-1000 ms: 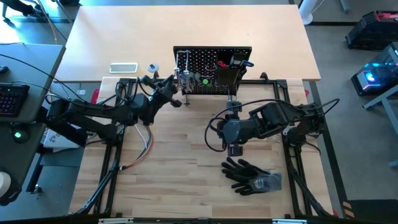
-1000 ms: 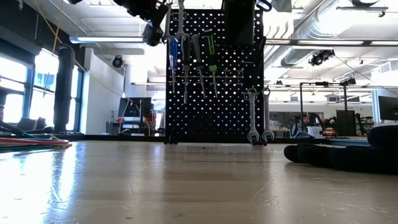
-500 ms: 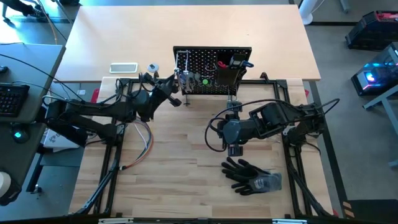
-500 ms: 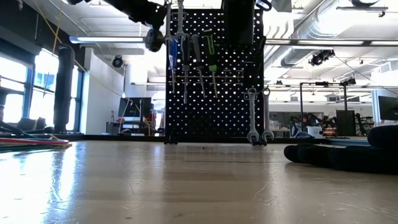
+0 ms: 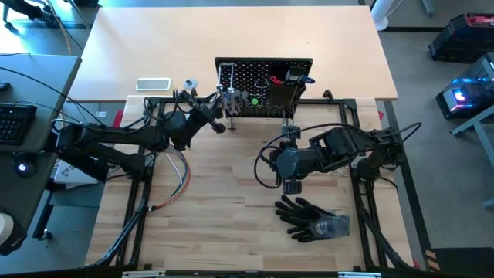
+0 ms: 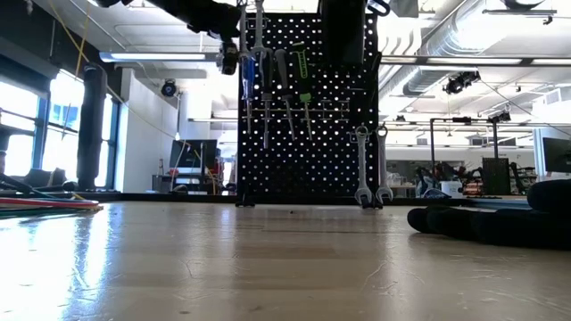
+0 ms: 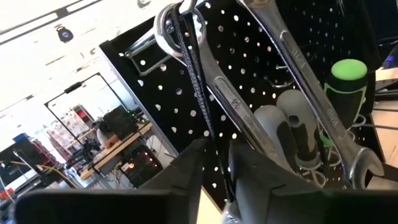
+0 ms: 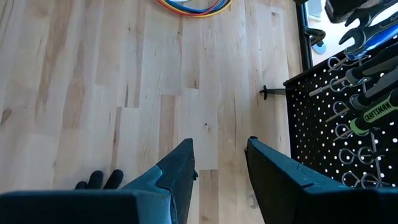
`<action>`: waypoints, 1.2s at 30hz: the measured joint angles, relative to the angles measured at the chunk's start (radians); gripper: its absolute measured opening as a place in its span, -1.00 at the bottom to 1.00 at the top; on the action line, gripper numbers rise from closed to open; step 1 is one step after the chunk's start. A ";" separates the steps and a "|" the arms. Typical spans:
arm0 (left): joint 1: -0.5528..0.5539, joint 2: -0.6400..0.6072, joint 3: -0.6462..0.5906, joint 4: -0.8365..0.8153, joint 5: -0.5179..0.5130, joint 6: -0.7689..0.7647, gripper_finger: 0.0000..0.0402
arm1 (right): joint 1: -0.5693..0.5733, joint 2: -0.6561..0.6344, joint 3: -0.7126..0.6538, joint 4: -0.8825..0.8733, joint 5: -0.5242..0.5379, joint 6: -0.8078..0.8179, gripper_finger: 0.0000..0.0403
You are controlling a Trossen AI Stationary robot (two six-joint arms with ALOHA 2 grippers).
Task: Hang tools onto peg board
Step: Hang the gray tape measure on the peg board
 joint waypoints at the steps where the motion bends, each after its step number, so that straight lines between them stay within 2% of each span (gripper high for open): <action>1: 0.000 0.000 0.000 0.000 0.001 0.000 -0.62 | 0.000 0.000 0.000 0.000 0.000 0.000 -0.30; 6: 0.000 0.000 0.000 0.007 0.051 -0.025 -0.43 | 0.000 0.000 0.000 0.000 0.007 0.003 -0.30; 12: 0.000 0.000 0.000 0.040 0.063 -0.025 -0.27 | 0.000 0.000 0.000 0.000 0.008 0.010 -0.30; 28: -0.030 -0.003 -0.001 0.042 0.087 -0.025 0.00 | 0.000 0.000 0.000 -0.018 0.007 0.026 -0.30; 36: -0.071 -0.059 -0.002 -0.019 0.067 -0.060 0.03 | 0.000 0.000 0.000 -0.023 0.007 0.029 -0.30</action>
